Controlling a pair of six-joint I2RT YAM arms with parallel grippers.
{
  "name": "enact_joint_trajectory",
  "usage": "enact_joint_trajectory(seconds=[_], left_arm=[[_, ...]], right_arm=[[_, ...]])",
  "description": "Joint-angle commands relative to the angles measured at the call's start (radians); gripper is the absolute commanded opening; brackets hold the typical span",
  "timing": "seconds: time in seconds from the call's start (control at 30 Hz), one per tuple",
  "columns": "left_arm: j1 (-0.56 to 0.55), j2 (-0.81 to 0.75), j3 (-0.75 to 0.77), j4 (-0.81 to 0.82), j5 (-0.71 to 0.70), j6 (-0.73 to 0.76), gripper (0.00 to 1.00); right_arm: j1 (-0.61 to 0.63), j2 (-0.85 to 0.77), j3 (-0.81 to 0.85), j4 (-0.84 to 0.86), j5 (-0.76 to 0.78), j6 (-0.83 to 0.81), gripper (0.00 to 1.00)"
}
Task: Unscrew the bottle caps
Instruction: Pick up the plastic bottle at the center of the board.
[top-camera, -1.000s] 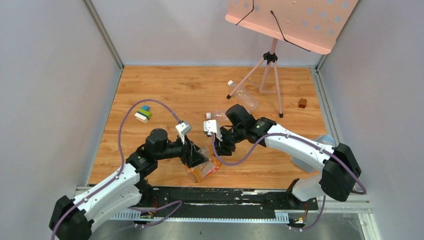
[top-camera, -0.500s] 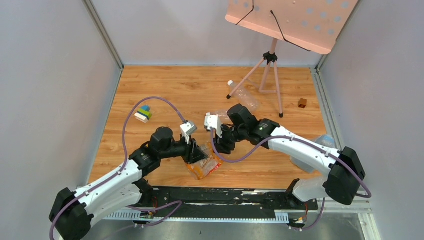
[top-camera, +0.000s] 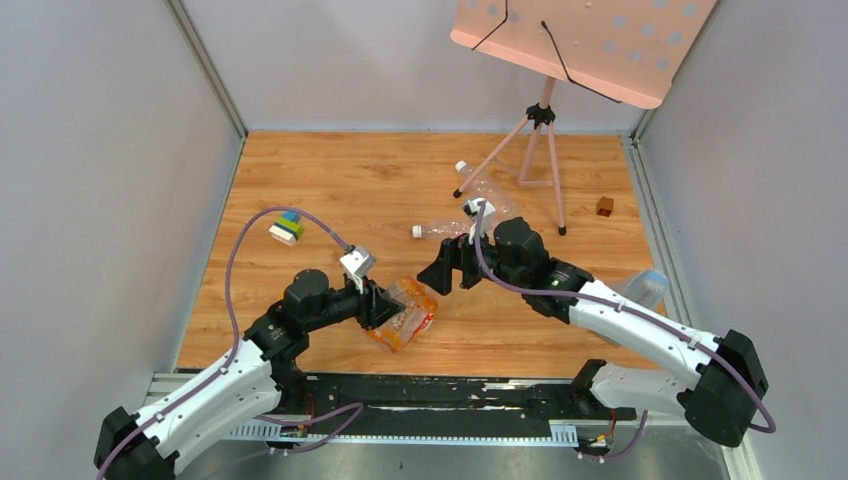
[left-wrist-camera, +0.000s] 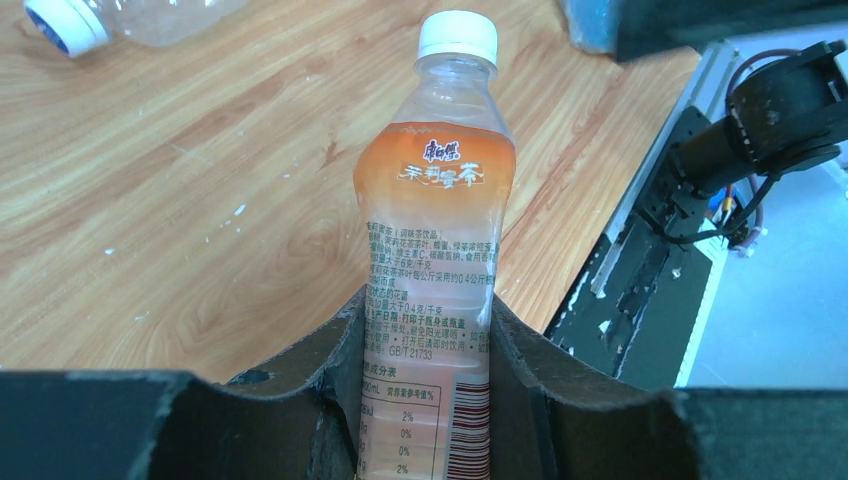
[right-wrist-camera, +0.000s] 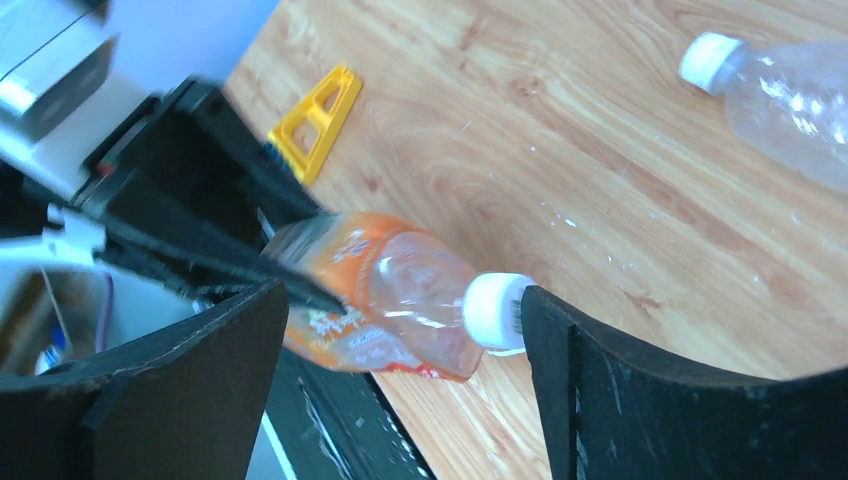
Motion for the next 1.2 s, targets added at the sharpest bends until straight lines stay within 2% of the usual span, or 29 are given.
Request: enact_joint_trajectory(seconds=[0.0,0.13,0.23,0.37,0.5,0.57,0.63,0.73,0.8,1.0,1.17], left_arm=[[0.001,-0.061,-0.009,0.072,0.004,-0.009,0.06],[0.001,-0.108,-0.025,0.088,0.013,-0.022,0.07],[0.001,-0.12,-0.033,0.1,0.025,-0.024,0.07],[0.001,-0.119,-0.04,0.114,0.033,-0.027,0.07],[0.001,-0.114,-0.043,0.12,0.032,-0.027,0.09],[0.001,-0.113,-0.045,0.117,0.029,-0.025,0.13],[0.001,-0.111,-0.045,0.112,0.021,-0.023,0.23],[0.001,-0.11,-0.047,0.105,0.002,-0.029,0.63],[0.001,-0.102,-0.046,0.11,-0.008,-0.037,0.74],[-0.014,0.006,0.023,0.048,-0.025,-0.018,0.72],[-0.102,0.149,0.099,0.001,-0.097,0.017,0.74]], right_arm=[[-0.063,-0.029,-0.061,0.113,0.079,0.357,0.85],[-0.113,-0.049,-0.149,0.259,-0.004,0.52,0.77],[-0.114,-0.039,-0.195,0.357,-0.045,0.588,0.66],[-0.114,-0.003,-0.205,0.427,-0.125,0.613,0.56],[-0.114,0.012,-0.19,0.426,-0.169,0.586,0.36],[-0.114,0.007,-0.185,0.419,-0.181,0.565,0.27],[-0.114,0.0,-0.175,0.39,-0.173,0.541,0.19],[-0.114,-0.012,-0.174,0.361,-0.162,0.506,0.15],[-0.113,-0.018,-0.18,0.35,-0.154,0.496,0.15],[-0.087,-0.031,-0.185,0.324,-0.073,0.431,0.12],[-0.038,-0.026,-0.158,0.253,0.057,0.378,0.12]])
